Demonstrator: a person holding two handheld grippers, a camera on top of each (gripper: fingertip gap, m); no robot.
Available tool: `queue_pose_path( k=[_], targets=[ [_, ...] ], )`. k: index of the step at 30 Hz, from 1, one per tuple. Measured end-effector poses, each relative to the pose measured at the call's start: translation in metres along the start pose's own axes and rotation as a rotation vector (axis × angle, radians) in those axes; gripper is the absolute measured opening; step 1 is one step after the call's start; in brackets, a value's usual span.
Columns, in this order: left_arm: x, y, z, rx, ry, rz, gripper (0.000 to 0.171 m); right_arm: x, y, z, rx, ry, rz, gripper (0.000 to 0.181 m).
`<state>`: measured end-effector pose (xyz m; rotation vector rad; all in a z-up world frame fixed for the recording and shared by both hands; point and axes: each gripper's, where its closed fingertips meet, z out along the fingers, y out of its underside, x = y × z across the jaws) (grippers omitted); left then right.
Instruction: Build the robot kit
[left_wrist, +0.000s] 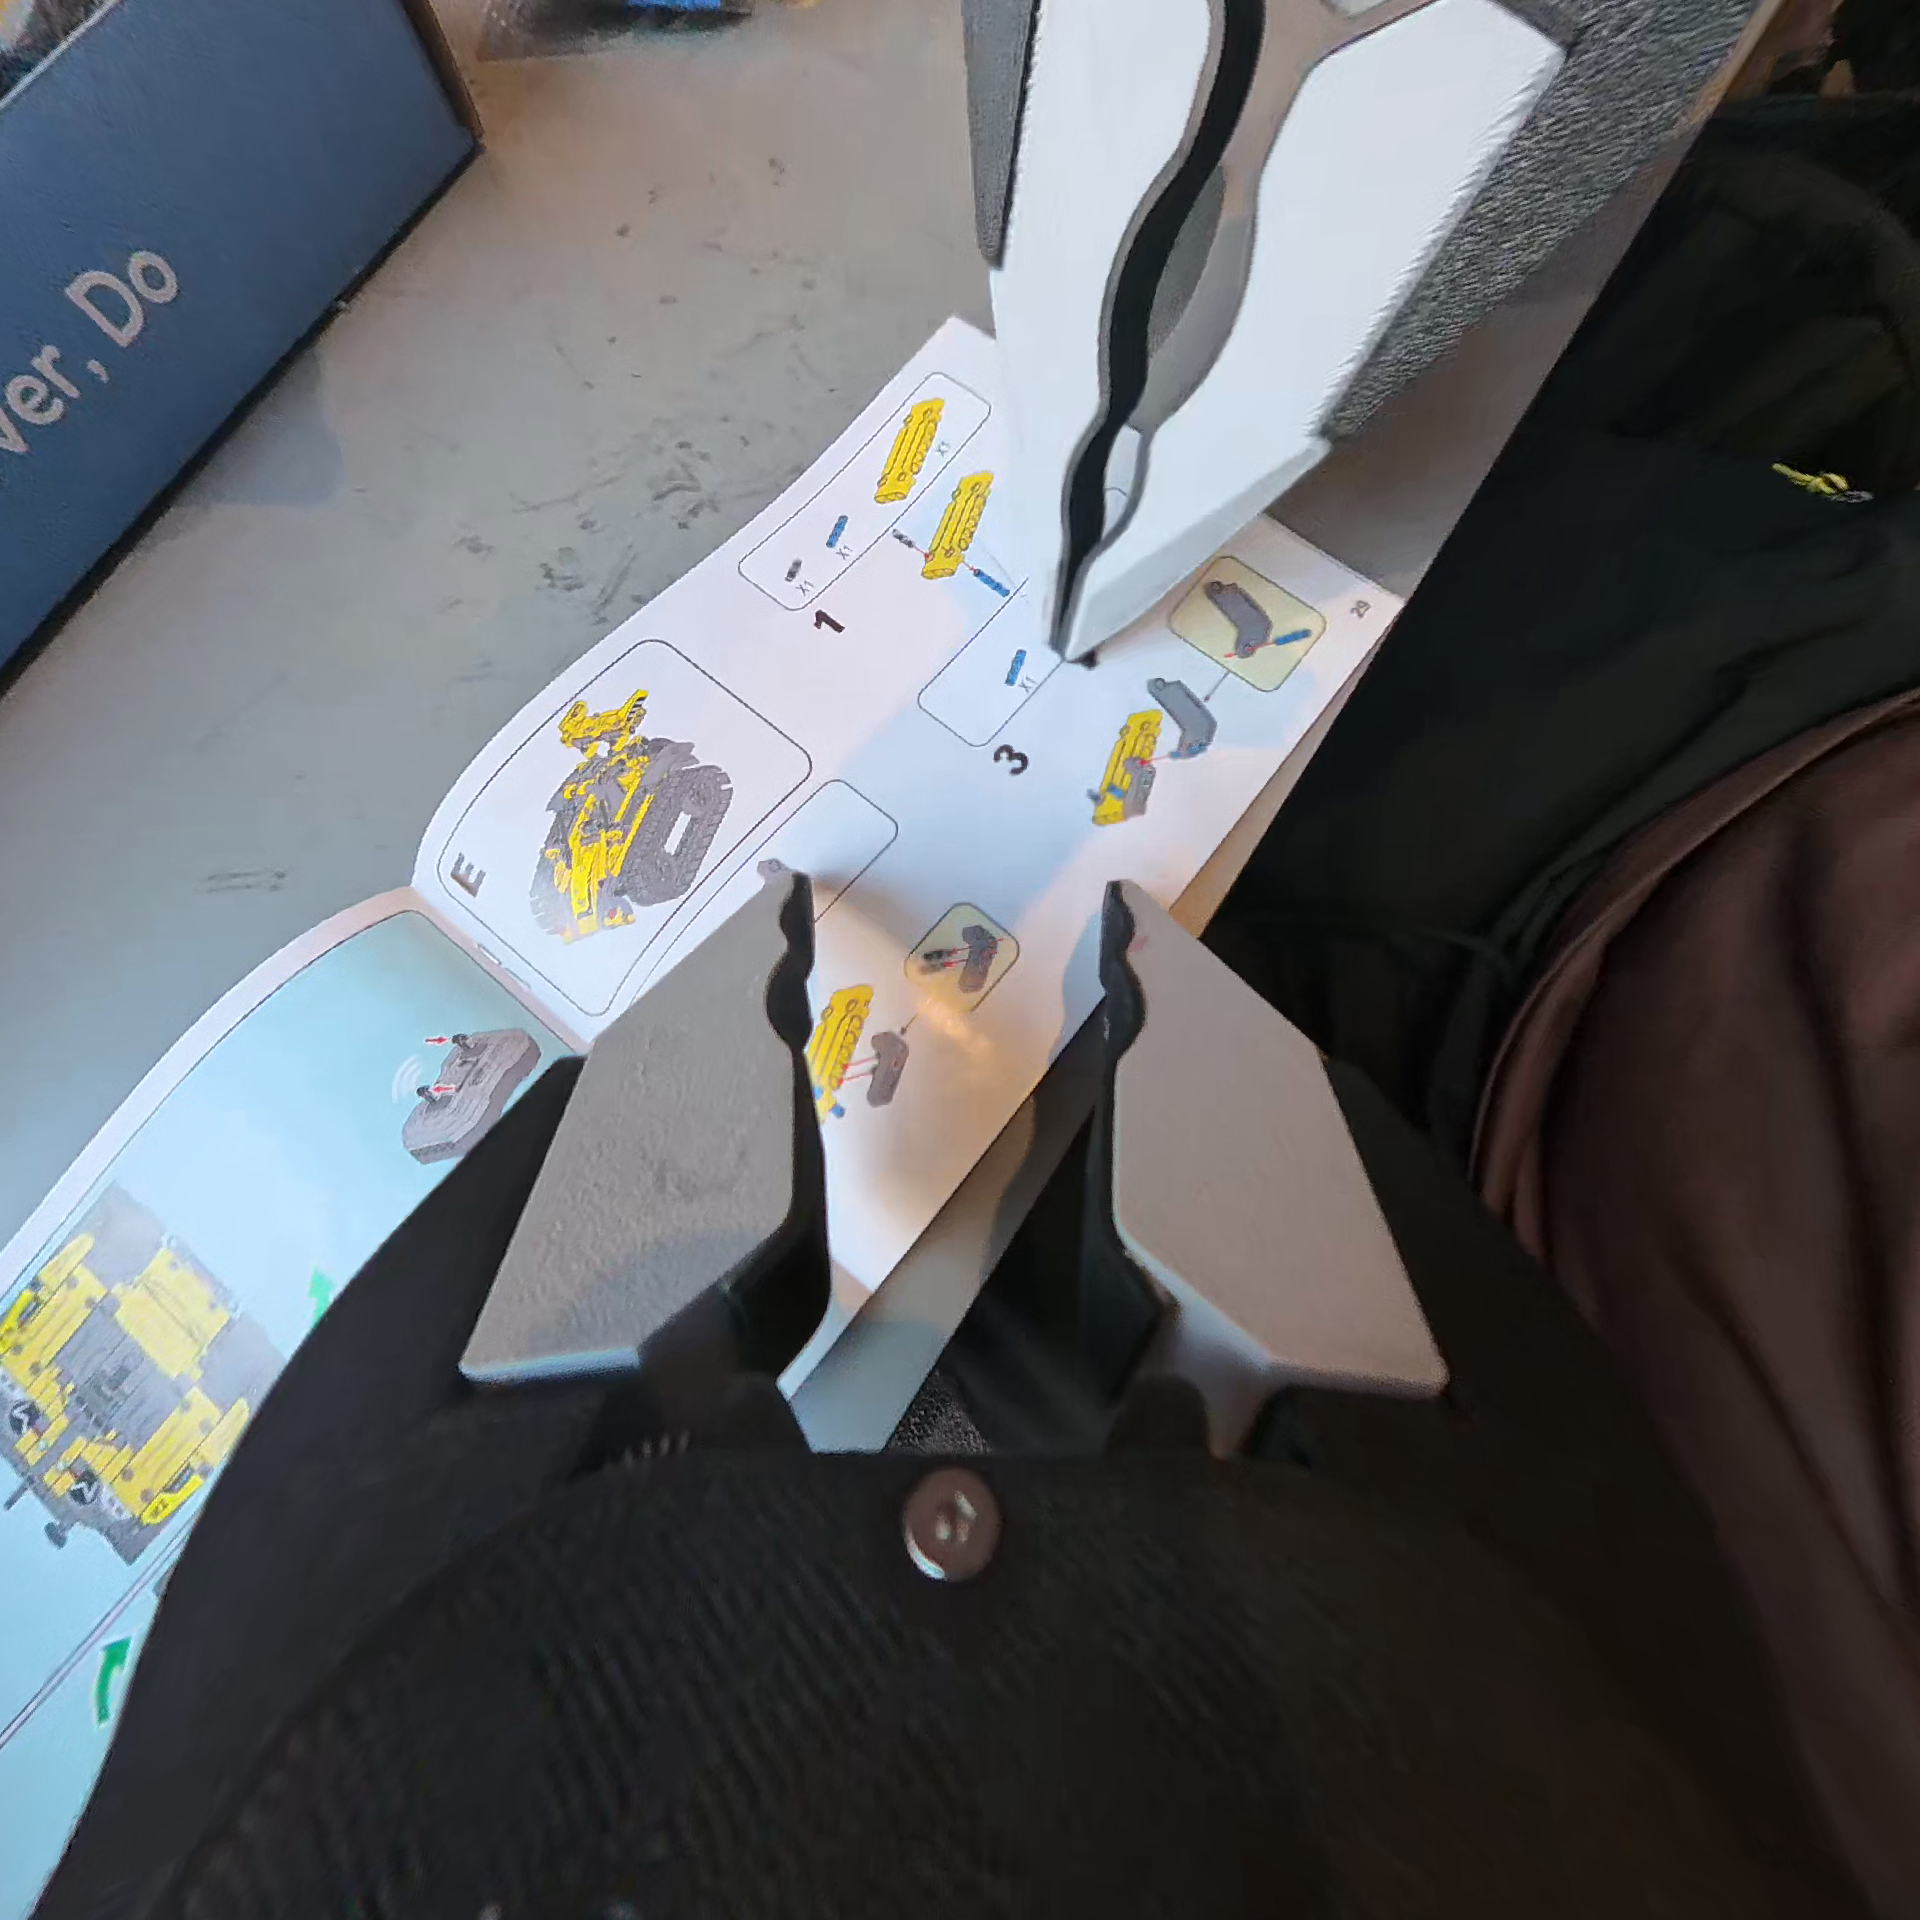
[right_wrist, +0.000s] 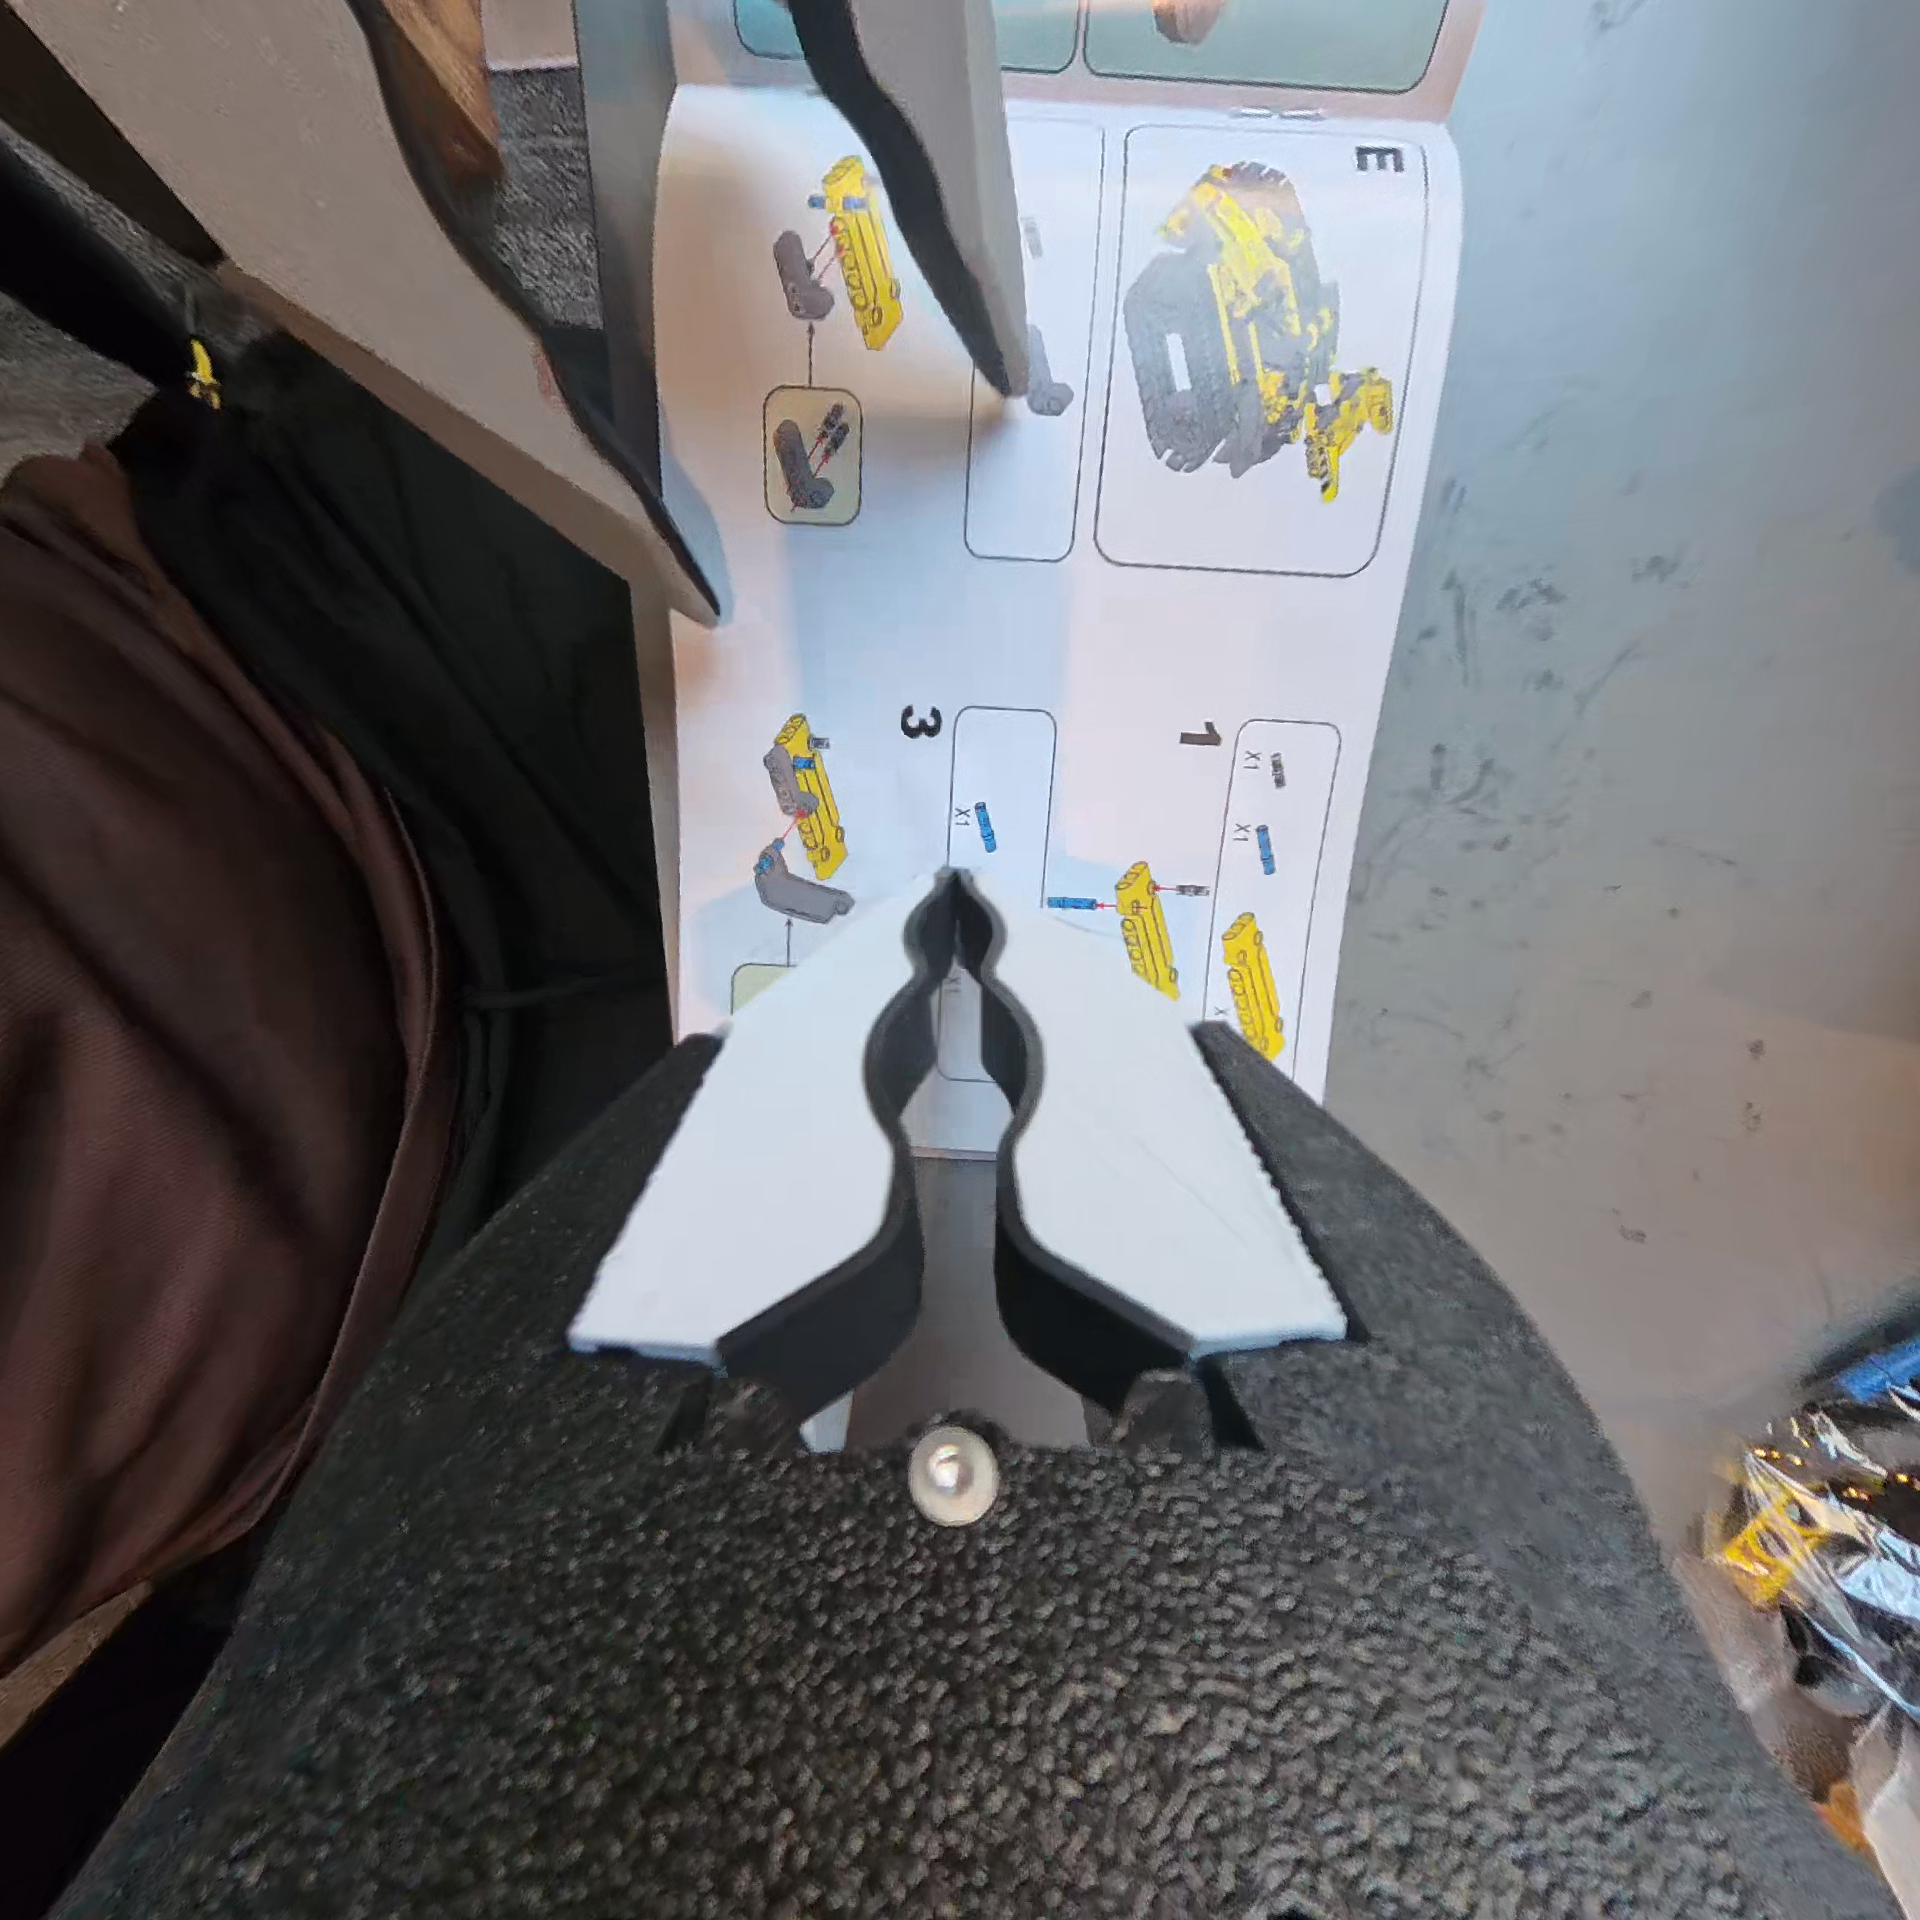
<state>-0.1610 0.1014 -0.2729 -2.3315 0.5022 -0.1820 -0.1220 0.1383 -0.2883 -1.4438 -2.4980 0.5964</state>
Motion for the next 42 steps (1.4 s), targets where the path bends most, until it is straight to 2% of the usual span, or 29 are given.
queue_pose_path(
  k=[6, 10, 11, 13, 14, 15, 16, 21, 24, 27, 30, 36, 42],
  targets=[
    [0.010, -0.006, -0.007, -0.001, -0.013, 0.087, 0.062, 0.000, -0.001, 0.000, 0.051, -0.033, 0.060, 0.000],
    [-0.008, 0.004, -0.005, -0.069, -0.102, 0.082, 0.062, 0.001, -0.003, -0.003, 0.028, 0.003, 0.063, 0.001],
    [-0.011, 0.007, -0.007, -0.072, -0.106, 0.073, 0.062, 0.002, -0.008, -0.007, 0.048, 0.017, 0.071, 0.010],
    [-0.017, 0.008, -0.016, -0.047, -0.108, 0.044, 0.062, 0.002, -0.018, -0.013, 0.111, 0.031, 0.093, 0.059],
    [-0.022, 0.008, -0.021, -0.031, -0.109, 0.018, 0.062, 0.001, -0.022, -0.015, 0.135, 0.029, 0.094, 0.075],
    [-0.027, 0.009, -0.026, -0.016, -0.108, -0.009, 0.062, 0.002, -0.023, -0.015, 0.149, 0.033, 0.088, 0.088],
    [-0.032, 0.010, -0.031, -0.004, -0.102, -0.036, 0.061, 0.002, -0.023, -0.013, 0.150, 0.040, 0.079, 0.094],
    [-0.038, 0.022, -0.035, -0.009, -0.064, -0.077, 0.060, 0.009, -0.009, 0.006, 0.047, 0.055, 0.068, 0.096],
    [-0.036, 0.029, -0.033, -0.009, -0.043, -0.094, 0.058, 0.016, -0.010, 0.004, 0.028, 0.087, 0.040, 0.101],
    [-0.038, 0.035, -0.033, -0.005, -0.040, -0.110, 0.056, 0.017, -0.016, -0.001, 0.037, 0.088, 0.044, 0.097],
    [-0.038, 0.034, -0.035, 0.006, -0.037, -0.115, 0.056, 0.017, -0.009, 0.005, -0.011, 0.062, 0.065, 0.098],
    [-0.035, 0.031, -0.037, 0.015, -0.029, -0.107, 0.055, 0.017, -0.009, 0.008, -0.003, 0.049, 0.081, 0.101],
    [-0.032, 0.033, -0.033, 0.003, -0.024, -0.099, 0.055, 0.018, -0.010, 0.009, -0.079, 0.043, 0.052, 0.100]
  ],
)
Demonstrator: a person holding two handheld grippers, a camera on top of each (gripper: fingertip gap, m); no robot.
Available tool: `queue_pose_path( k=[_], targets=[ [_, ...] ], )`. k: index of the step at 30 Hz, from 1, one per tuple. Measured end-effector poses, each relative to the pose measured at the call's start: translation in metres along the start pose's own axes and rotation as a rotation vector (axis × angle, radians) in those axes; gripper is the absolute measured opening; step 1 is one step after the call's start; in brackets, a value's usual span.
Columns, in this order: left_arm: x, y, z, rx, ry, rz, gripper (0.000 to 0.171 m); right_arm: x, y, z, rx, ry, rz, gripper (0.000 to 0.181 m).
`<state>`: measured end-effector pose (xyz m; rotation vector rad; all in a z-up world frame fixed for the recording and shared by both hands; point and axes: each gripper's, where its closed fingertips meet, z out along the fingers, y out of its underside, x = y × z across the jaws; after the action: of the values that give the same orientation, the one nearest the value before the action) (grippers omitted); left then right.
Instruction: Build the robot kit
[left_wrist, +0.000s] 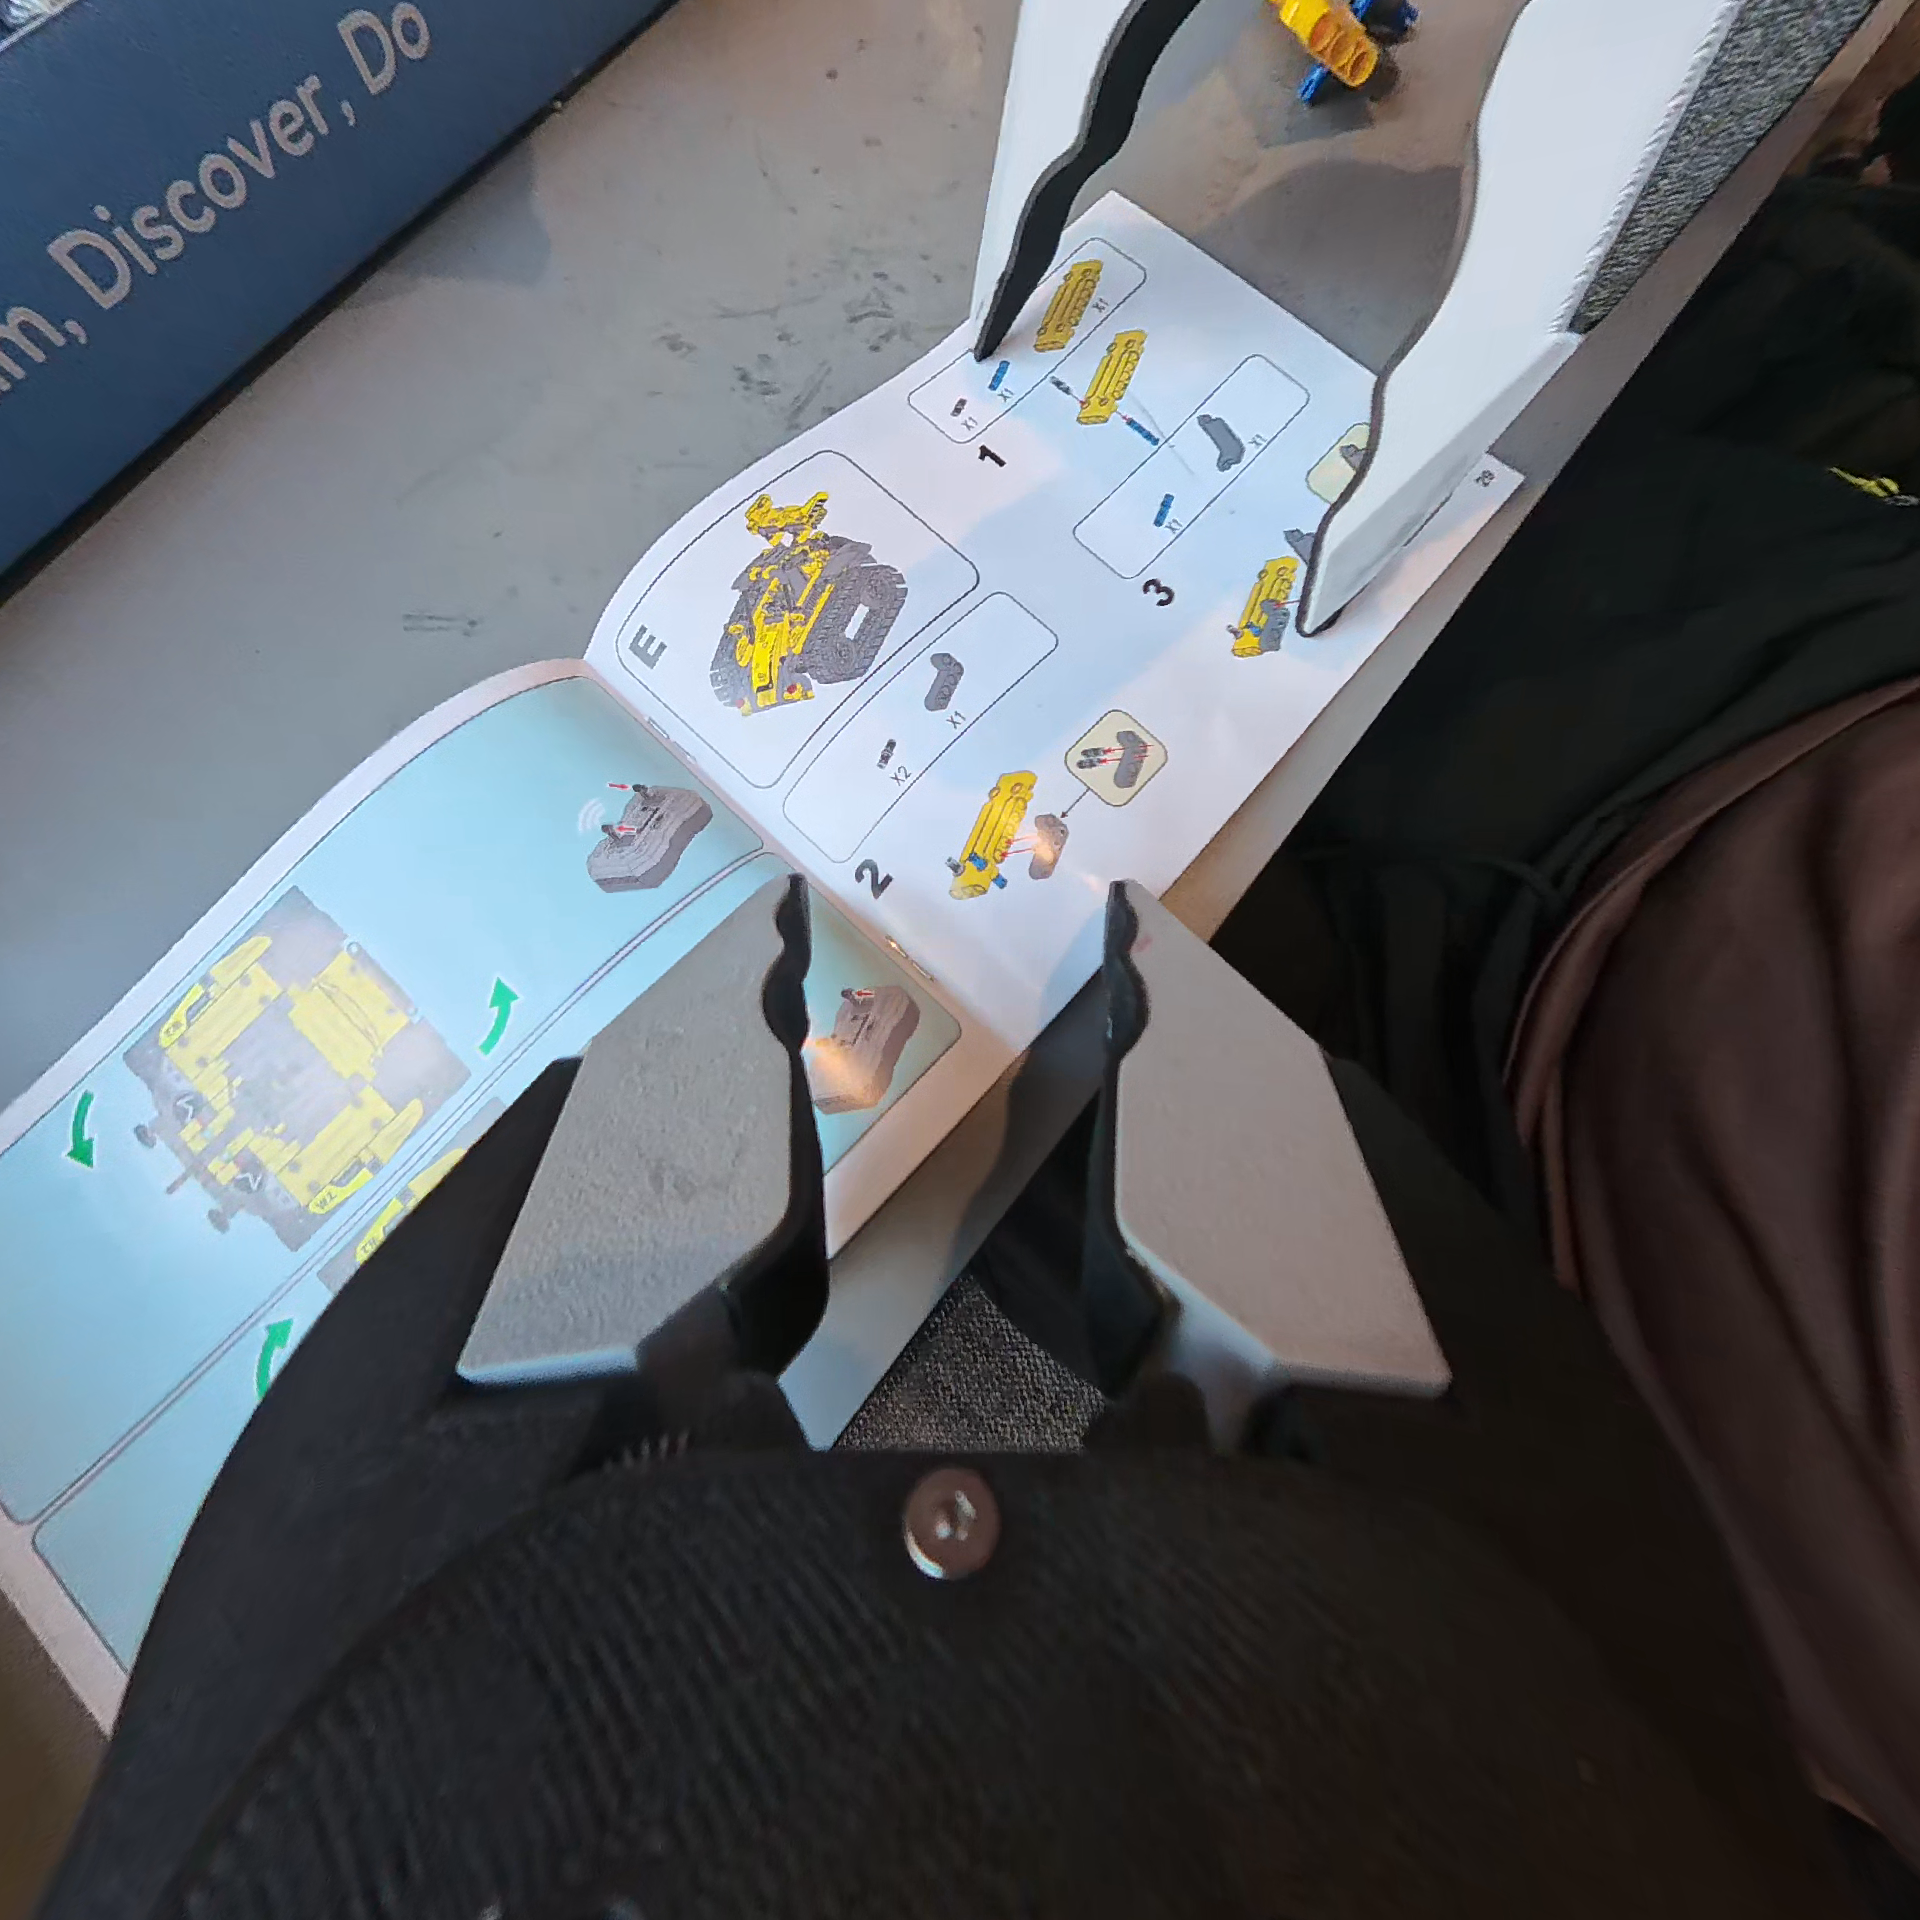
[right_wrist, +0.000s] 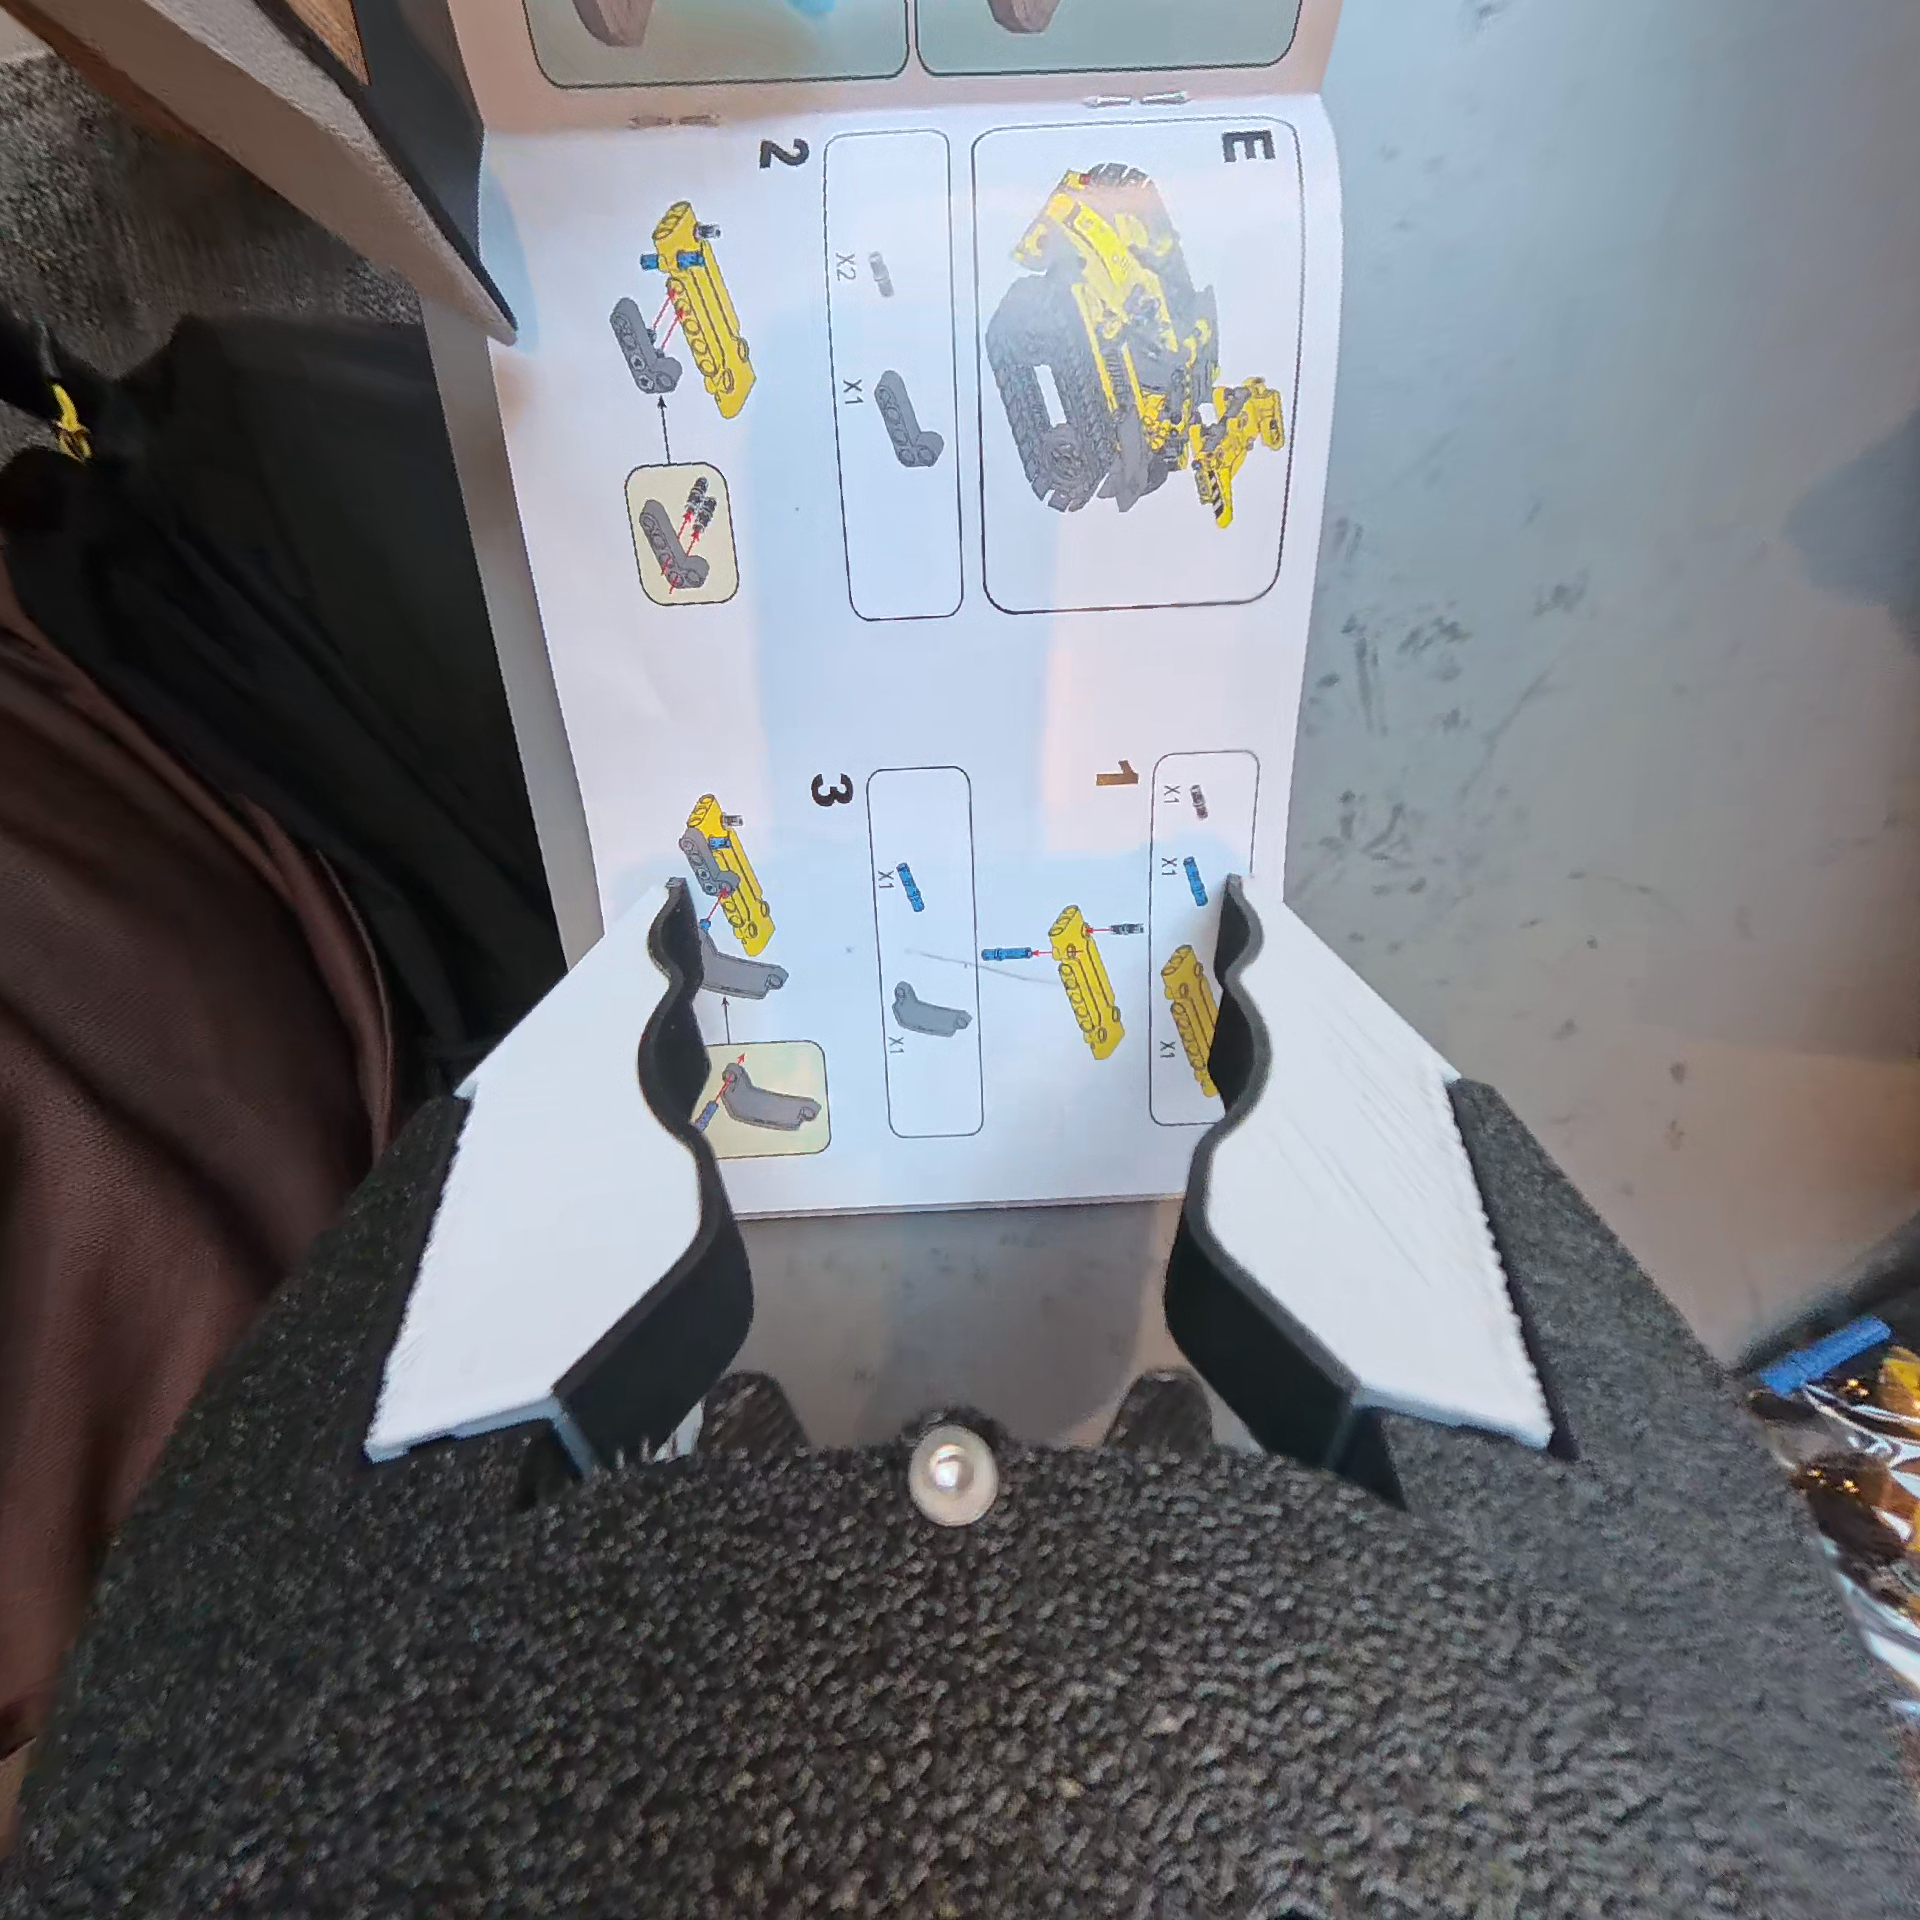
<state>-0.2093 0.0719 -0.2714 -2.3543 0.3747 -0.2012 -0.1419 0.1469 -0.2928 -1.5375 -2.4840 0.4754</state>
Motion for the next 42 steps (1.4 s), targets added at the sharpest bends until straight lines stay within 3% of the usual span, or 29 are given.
queue_pose_path(
  k=[7, 8, 10, 14, 17, 21, 27, 30, 35, 36, 37, 42],
  targets=[
    [0.000, -0.001, -0.001, 0.012, 0.005, -0.014, 0.053, 0.002, -0.006, 0.001, 0.015, 0.003, 0.010, 0.094],
    [0.001, -0.001, -0.001, 0.015, 0.011, -0.018, 0.053, 0.002, -0.008, 0.001, 0.025, 0.001, 0.009, 0.088],
    [0.001, 0.000, 0.000, 0.015, 0.014, -0.022, 0.053, 0.002, -0.014, 0.001, 0.057, -0.002, 0.004, 0.054],
    [-0.001, 0.002, -0.001, 0.006, 0.001, -0.009, 0.053, 0.011, -0.018, 0.001, 0.094, 0.003, 0.032, 0.033],
    [0.006, -0.003, -0.004, 0.024, 0.011, 0.022, 0.054, 0.005, -0.015, -0.003, 0.090, -0.059, 0.076, 0.042],
    [0.026, -0.017, -0.001, 0.056, 0.051, 0.066, 0.057, -0.012, -0.009, -0.021, 0.128, -0.117, 0.064, 0.076],
    [0.026, -0.007, 0.017, -0.025, -0.016, 0.144, 0.056, -0.032, 0.027, -0.027, 0.066, -0.028, -0.036, 0.077],
    [0.027, -0.010, 0.019, -0.017, -0.001, 0.145, 0.052, -0.033, 0.034, -0.023, 0.048, 0.029, -0.099, 0.063],
    [0.028, -0.007, 0.024, -0.039, 0.044, 0.122, 0.044, -0.042, 0.034, -0.018, 0.067, -0.050, -0.107, 0.041],
    [0.029, -0.009, 0.023, -0.026, 0.053, 0.117, 0.038, -0.048, 0.034, -0.018, 0.072, -0.096, -0.105, 0.032],
    [0.032, -0.012, 0.022, -0.009, 0.069, 0.114, 0.038, -0.056, 0.034, -0.019, 0.077, -0.147, -0.099, 0.005],
    [0.040, -0.017, 0.024, -0.013, 0.094, 0.157, 0.043, -0.054, 0.032, -0.021, 0.121, -0.200, -0.038, 0.000]
  ],
)
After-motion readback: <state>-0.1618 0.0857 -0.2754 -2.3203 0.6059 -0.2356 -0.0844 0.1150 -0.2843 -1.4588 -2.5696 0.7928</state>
